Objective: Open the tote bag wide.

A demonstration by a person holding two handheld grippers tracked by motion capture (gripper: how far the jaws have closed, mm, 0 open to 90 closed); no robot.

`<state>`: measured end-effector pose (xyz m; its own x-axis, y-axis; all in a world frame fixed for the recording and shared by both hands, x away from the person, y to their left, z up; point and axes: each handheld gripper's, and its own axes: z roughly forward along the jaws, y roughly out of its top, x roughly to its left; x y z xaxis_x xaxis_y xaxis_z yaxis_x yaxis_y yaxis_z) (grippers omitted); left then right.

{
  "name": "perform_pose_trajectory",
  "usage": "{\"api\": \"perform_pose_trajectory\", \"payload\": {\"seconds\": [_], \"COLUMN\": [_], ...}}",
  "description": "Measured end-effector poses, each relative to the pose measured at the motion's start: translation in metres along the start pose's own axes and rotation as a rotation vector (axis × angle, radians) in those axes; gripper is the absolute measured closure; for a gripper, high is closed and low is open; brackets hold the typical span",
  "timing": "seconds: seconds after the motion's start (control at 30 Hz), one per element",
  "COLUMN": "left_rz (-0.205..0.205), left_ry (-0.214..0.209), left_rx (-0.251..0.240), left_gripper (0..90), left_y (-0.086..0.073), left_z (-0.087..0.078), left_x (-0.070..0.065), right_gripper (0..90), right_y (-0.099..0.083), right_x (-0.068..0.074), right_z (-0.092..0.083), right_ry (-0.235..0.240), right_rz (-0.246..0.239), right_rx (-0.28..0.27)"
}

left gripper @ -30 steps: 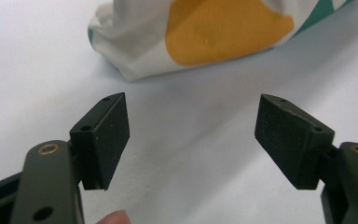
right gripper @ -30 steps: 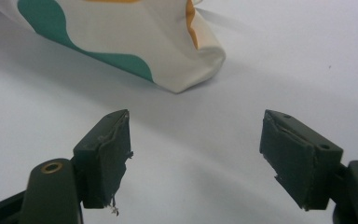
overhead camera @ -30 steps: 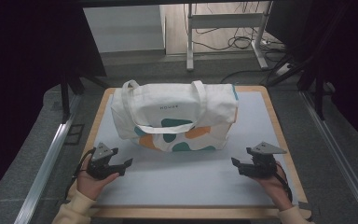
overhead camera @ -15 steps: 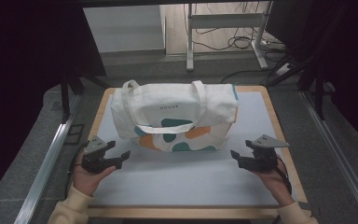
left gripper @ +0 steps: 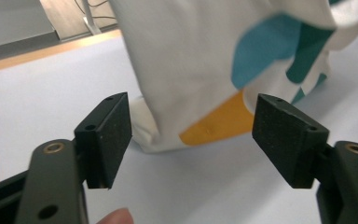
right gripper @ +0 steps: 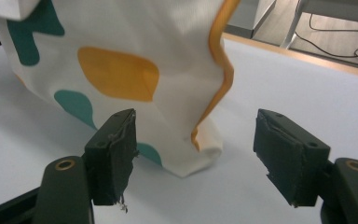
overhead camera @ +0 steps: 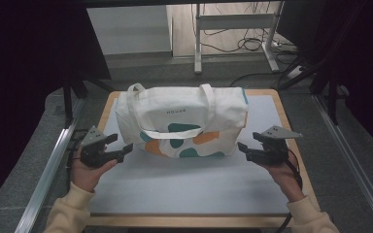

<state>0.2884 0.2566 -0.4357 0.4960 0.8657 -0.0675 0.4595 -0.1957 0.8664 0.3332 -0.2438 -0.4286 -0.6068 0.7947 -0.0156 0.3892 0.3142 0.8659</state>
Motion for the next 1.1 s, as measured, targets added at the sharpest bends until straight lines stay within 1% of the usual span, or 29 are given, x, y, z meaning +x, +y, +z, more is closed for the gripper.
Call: {"api": "perform_pose_trajectory", "payload": {"seconds": [0.07,0.13,0.2,0.37,0.43,0.47,0.5,0.53,0.6,0.63,0.7,0.73,0.77,0.8,0.83,0.87,0.9,0.93,0.97,1.0,1.03,1.07,1.1], "left_rz": [0.002,-0.007,-0.013,-0.034,-0.035,-0.038,-0.038,-0.036,-0.034,-0.031,-0.032,-0.032,-0.031,-0.024,-0.02,-0.02,-0.013,-0.013,-0.013,-0.011,-0.012,-0.012,-0.007], "left_ry": [0.006,-0.014,-0.019,-0.038,-0.04,-0.047,-0.047,-0.05,-0.058,-0.067,-0.074,-0.074,-0.084,-0.08,-0.081,-0.081,-0.077,-0.08,-0.08,-0.085,-0.091,-0.091,-0.094], "left_rx": [-0.005,-0.016,-0.019,-0.015,-0.013,-0.017,-0.017,-0.015,-0.018,-0.015,-0.013,-0.013,-0.014,-0.014,-0.016,-0.016,-0.027,-0.032,-0.032,-0.041,-0.052,-0.052,-0.058], "left_gripper": [30.6,31.6,32.9,33.5,33.8,33.8,34.3,34.7,35.5,37.6,41.4,44.1,48.6,51.0,55.6,60.1,66.1,70.3,75.0,79.1,81.8,83.3,84.9], "left_y": [0.003,0.011,0.016,0.027,0.03,0.035,0.035,0.036,0.04,0.043,0.045,0.045,0.046,0.046,0.046,0.046,0.045,0.045,0.045,0.044,0.044,0.044,0.043], "left_z": [-0.001,-0.003,-0.003,0.003,0.005,0.007,0.007,0.008,0.01,0.013,0.016,0.016,0.018,0.019,0.019,0.019,0.019,0.017,0.017,0.016,0.012,0.012,0.009], "left_x": [0.001,0.006,0.008,0.016,0.018,0.021,0.021,0.022,0.023,0.024,0.025,0.025,0.025,0.025,0.024,0.024,0.024,0.024,0.024,0.024,0.024,0.024,0.024], "right_gripper": [30.7,31.3,31.5,33.8,34.3,35.7,35.7,36.9,38.0,40.6,45.1,45.1,52.2,54.9,59.0,59.0,67.3,70.2,70.2,78.1,80.4,80.4,83.6], "right_y": [0.002,0.009,0.014,0.03,0.033,0.042,0.042,0.049,0.053,0.059,0.063,0.063,0.065,0.065,0.066,0.066,0.066,0.066,0.066,0.066,0.067,0.067,0.067], "right_x": [0.0,-0.001,-0.003,-0.011,-0.013,-0.016,-0.016,-0.018,-0.018,-0.018,-0.017,-0.017,-0.016,-0.015,-0.015,-0.015,-0.015,-0.015,-0.015,-0.016,-0.016,-0.016,-0.015], "right_z": [0.001,0.005,0.007,0.012,0.012,0.013,0.013,0.015,0.015,0.017,0.019,0.019,0.021,0.021,0.022,0.022,0.022,0.021,0.021,0.019,0.017,0.017,0.015], "right_ry": [0.0,0.003,0.002,0.011,0.016,0.022,0.022,0.026,0.031,0.037,0.042,0.042,0.042,0.041,0.033,0.033,0.029,0.028,0.028,0.031,0.033,0.033,0.033], "right_rz": [0.002,-0.001,-0.004,0.011,0.017,0.028,0.028,0.023,0.023,0.021,0.02,0.02,0.016,0.017,0.017,0.017,0.021,0.024,0.024,0.019,0.015,0.015,0.005], "right_rx": [-0.003,-0.005,-0.007,-0.026,-0.032,-0.044,-0.044,-0.054,-0.053,-0.053,-0.047,-0.047,-0.048,-0.046,-0.043,-0.043,-0.049,-0.056,-0.056,-0.078,-0.088,-0.088,-0.11]}}
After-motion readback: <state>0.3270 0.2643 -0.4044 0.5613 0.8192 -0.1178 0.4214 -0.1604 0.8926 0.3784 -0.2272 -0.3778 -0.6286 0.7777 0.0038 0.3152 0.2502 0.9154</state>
